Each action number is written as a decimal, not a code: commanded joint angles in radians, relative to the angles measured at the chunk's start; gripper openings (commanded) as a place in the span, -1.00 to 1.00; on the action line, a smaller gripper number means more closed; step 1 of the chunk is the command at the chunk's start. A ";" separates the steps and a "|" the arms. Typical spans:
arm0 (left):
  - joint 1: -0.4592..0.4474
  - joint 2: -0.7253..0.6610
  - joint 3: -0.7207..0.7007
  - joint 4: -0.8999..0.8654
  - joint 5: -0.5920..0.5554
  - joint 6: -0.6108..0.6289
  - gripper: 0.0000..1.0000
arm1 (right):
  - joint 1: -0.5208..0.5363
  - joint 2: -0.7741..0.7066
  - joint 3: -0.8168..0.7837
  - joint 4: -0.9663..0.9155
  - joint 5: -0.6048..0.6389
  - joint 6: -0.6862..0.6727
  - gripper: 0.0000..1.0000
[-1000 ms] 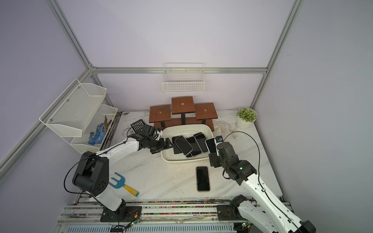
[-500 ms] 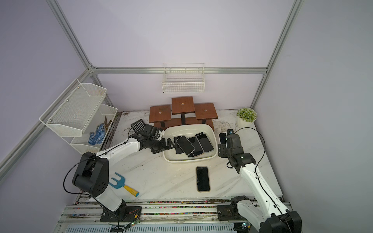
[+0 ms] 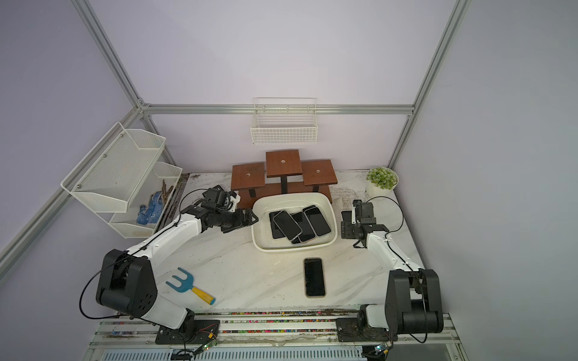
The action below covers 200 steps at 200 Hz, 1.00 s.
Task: Take the phone out of the storage box
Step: Adjust the storage box at the center of the board.
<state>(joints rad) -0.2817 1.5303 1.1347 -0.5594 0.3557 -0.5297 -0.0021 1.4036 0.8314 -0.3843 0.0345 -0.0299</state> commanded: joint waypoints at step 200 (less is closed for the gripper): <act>0.076 -0.106 -0.060 -0.018 -0.016 0.011 1.00 | 0.232 0.378 0.199 0.056 -0.089 0.161 -0.35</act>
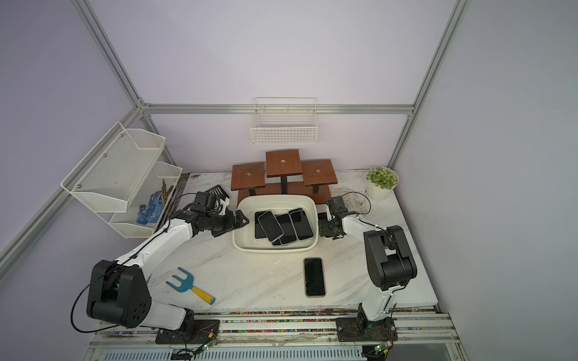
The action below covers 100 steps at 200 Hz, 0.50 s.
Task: Take the phone out of the storage box
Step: Adjust the storage box at the center of the board.
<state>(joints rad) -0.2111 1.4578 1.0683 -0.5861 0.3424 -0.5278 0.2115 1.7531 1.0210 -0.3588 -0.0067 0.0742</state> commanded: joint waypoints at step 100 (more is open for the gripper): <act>0.006 -0.022 -0.004 0.037 -0.014 -0.021 1.00 | 0.019 -0.060 -0.085 -0.003 -0.113 0.065 0.56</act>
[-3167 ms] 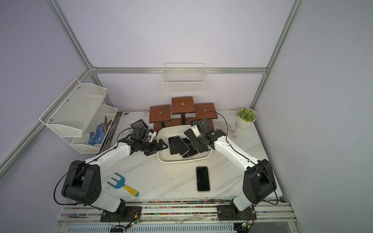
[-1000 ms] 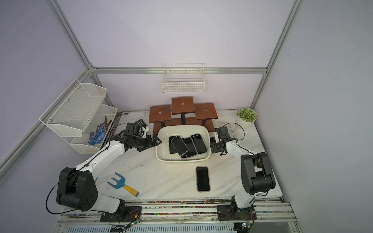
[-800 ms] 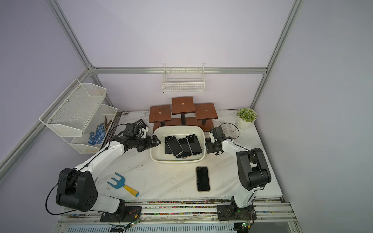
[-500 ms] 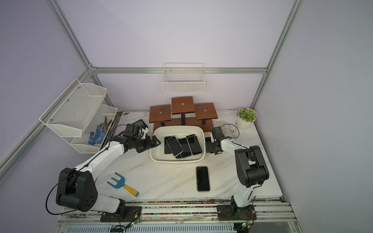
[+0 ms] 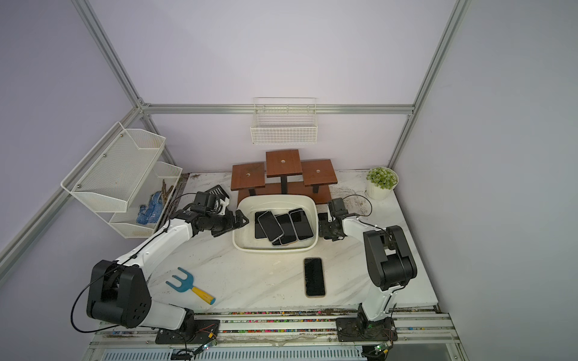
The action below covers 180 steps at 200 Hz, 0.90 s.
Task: Take the phone out of the storage box
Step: Adjust the storage box at the center of the board, then place the phone at the center of the board.
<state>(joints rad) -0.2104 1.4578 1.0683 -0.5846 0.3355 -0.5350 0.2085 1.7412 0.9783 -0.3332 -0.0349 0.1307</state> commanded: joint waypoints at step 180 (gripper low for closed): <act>0.004 -0.079 -0.004 0.057 -0.010 -0.030 1.00 | 0.259 -0.248 0.321 -0.224 -0.148 -0.072 1.00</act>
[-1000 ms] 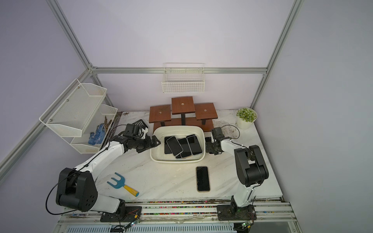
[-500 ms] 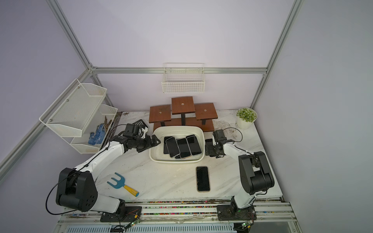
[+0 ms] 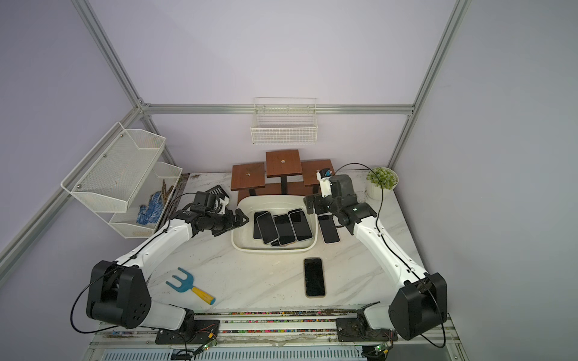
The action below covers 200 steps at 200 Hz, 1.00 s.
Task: Take the phone out of the storage box
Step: Place the phone at the center of the board, then pick up the phone from the storage box.
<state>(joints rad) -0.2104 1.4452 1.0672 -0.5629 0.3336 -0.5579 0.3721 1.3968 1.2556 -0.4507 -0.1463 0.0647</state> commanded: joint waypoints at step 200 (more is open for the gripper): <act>0.039 -0.195 -0.084 -0.052 -0.061 0.000 1.00 | 0.415 0.648 0.377 -0.259 0.178 0.125 1.00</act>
<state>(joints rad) -0.1841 1.2778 0.9684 -0.6010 0.2756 -0.5652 0.7635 2.0098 1.5948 -0.6647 -0.0605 0.1776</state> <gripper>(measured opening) 0.996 0.999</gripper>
